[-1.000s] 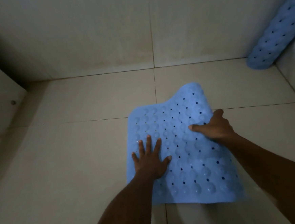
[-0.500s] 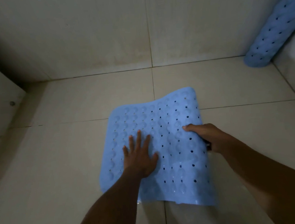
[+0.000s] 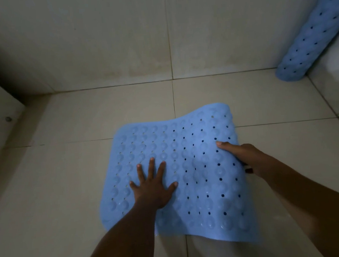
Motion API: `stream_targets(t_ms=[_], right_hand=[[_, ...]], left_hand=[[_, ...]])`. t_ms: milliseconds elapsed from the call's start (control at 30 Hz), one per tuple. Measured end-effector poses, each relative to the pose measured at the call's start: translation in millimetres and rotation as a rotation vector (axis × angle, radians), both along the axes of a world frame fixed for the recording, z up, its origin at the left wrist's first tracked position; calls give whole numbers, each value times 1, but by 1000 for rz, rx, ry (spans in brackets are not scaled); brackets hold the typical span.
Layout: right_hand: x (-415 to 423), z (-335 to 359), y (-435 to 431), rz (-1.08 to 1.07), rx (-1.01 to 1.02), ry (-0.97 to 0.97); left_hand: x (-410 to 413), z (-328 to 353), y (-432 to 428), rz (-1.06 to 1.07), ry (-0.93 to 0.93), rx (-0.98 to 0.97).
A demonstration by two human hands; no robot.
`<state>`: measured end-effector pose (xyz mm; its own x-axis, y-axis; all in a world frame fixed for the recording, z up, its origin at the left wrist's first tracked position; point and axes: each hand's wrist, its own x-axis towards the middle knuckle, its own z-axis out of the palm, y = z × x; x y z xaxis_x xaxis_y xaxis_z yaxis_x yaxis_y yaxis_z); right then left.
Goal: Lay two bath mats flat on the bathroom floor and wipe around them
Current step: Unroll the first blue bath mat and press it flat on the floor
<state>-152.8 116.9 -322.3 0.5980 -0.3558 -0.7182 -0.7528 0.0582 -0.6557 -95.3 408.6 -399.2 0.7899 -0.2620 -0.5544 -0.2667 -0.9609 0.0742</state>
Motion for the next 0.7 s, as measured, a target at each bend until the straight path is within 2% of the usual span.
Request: stream_targets(t_ms=[200,400,500,600,700], right_hand=[[4,-3,-10,-36,-3,-47],[5,-12,-26,-37,-147,-59],[4,-5,-28,44,-55,-88],[8,-3,-32,119,-10,-38],[13,-2,-38,106,-145,-37]], left_hand=[[2,1,2,29,45,12],[1,4,-1,88,65,16],[-3,6,-6,120,58,2],[-8,5,-9,136,38,3],[-8,5,-9,134,43,8]])
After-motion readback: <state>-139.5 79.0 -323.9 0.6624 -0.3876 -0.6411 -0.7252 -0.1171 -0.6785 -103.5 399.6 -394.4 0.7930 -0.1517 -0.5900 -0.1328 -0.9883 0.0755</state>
